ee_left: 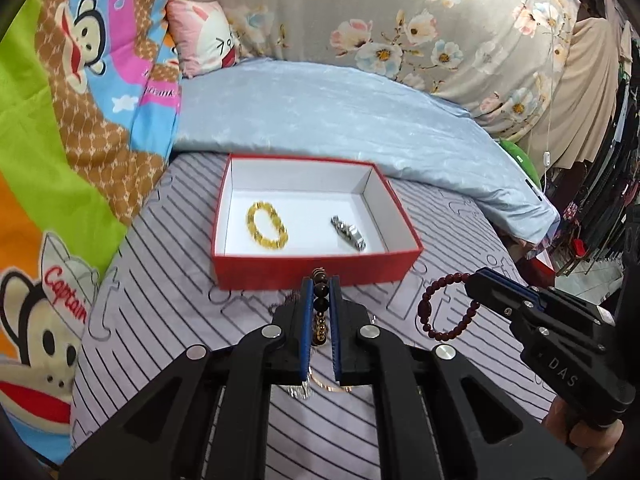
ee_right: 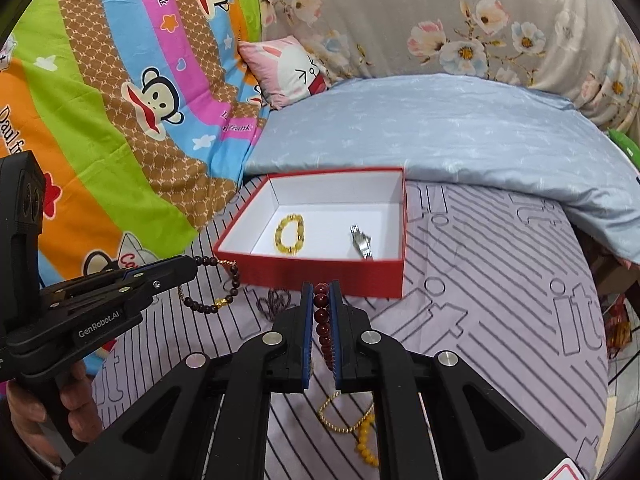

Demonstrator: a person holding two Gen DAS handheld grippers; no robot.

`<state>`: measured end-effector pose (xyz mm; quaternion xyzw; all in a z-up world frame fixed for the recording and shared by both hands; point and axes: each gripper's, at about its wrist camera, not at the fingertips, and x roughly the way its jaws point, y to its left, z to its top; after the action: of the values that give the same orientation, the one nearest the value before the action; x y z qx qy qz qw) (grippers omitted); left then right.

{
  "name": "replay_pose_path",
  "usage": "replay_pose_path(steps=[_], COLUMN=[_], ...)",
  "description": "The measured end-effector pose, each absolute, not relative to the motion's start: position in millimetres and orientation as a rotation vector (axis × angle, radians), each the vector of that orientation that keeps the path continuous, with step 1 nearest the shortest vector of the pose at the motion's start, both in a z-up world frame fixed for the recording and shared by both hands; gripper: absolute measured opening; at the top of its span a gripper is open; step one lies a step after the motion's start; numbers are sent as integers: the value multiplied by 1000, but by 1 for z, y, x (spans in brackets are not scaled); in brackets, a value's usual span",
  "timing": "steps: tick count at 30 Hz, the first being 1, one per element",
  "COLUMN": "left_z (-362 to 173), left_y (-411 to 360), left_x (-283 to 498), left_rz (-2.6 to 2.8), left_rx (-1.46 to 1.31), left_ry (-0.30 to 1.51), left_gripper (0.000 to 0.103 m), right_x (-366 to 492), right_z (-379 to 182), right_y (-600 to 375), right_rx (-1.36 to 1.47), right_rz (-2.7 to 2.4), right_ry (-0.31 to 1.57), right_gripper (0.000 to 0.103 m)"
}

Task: Organize jewelry
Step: 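Carry both bead bracelets into the red box and open both tools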

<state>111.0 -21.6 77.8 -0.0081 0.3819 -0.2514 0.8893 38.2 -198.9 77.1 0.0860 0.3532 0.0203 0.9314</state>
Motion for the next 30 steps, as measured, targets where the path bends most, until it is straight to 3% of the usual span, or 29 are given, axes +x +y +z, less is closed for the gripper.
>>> replay_pose_path(steps=[13,30], left_z=[92,41], left_y=[-51,-84], left_x=[191,280], left_rz=[-464,-394], left_rx=[36,62], left_ry=[747,829], left_gripper=[7,7], right_x=[122,224], right_z=[101,43], right_y=[-207,-225], right_rx=[152,192], right_rz=[48,36], right_ry=[663,768], right_gripper=[8,8])
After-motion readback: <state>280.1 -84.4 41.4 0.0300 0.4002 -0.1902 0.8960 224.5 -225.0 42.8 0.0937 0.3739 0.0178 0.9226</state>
